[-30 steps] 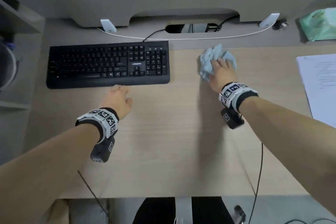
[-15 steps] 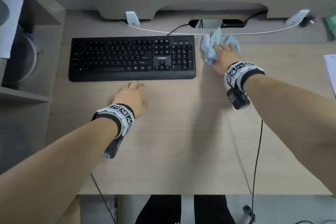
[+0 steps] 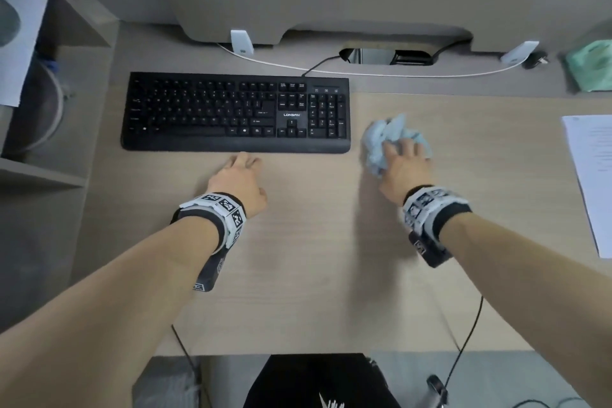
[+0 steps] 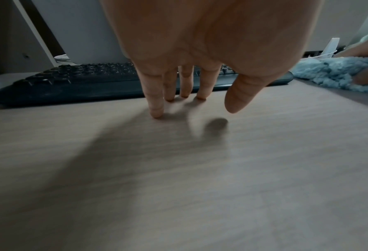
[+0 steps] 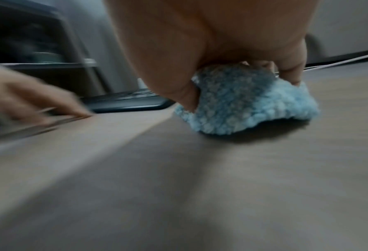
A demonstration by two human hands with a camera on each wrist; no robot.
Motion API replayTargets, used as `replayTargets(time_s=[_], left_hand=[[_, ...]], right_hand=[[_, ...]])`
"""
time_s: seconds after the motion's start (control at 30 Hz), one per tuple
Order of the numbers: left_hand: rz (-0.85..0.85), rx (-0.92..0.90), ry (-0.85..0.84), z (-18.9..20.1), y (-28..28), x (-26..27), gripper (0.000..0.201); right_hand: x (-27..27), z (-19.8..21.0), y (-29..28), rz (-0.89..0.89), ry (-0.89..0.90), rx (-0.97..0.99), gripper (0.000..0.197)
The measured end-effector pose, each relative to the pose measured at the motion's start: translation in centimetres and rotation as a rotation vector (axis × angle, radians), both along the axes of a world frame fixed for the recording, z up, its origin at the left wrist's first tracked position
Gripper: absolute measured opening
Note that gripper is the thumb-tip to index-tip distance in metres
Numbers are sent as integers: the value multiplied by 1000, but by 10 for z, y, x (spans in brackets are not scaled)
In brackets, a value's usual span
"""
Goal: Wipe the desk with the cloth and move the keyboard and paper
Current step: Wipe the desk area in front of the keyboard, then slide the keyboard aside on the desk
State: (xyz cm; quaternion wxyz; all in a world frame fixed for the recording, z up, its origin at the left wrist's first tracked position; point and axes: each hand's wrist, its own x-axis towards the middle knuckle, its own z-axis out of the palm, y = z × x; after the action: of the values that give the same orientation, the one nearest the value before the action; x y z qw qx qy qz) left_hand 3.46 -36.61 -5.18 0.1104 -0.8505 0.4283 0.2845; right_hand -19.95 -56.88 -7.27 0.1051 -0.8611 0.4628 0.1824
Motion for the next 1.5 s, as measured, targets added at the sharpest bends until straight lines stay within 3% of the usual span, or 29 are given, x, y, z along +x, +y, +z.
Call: replayTargets(time_s=[0.13,0.3,0.4,0.5,0.6,0.67,0.77,0.87,0.97,1.13,1.3,1.5], left_hand=[[-8,8,12,4,2,-1,71],[4,-12,-8,4,3,-4,72],[16,-35,-28,3,4,-6,73],[6,-23,-30,-1,5,-6,77],[-14,-8,18,3,5,-1,79],[65,-63,102,6,5,13,73],[328,-268,327,-2,15,46,50],[532,-404,290,-12,37,93,34],[756,-491,201,3,48,131,20],[944,-480,-27,28,49,184,32],[1093,-424,89,24,33,200,55],[1076,-447,140,27,15,202,53]], right_hand=[[3,-1,59,267,-121,134,64],[3,7,23,-29,-73,148,66],[8,0,65,155,-58,110,64],[16,-3,127,407,-112,198,66],[39,0,153,452,-155,249,70],[63,7,148,362,-201,268,70],[90,14,138,314,-219,272,74],[106,28,129,390,-223,377,75],[117,46,94,203,-329,353,70],[135,43,27,-183,-397,222,64],[139,26,-3,-519,-417,274,56],[151,22,-11,-600,-488,300,58]])
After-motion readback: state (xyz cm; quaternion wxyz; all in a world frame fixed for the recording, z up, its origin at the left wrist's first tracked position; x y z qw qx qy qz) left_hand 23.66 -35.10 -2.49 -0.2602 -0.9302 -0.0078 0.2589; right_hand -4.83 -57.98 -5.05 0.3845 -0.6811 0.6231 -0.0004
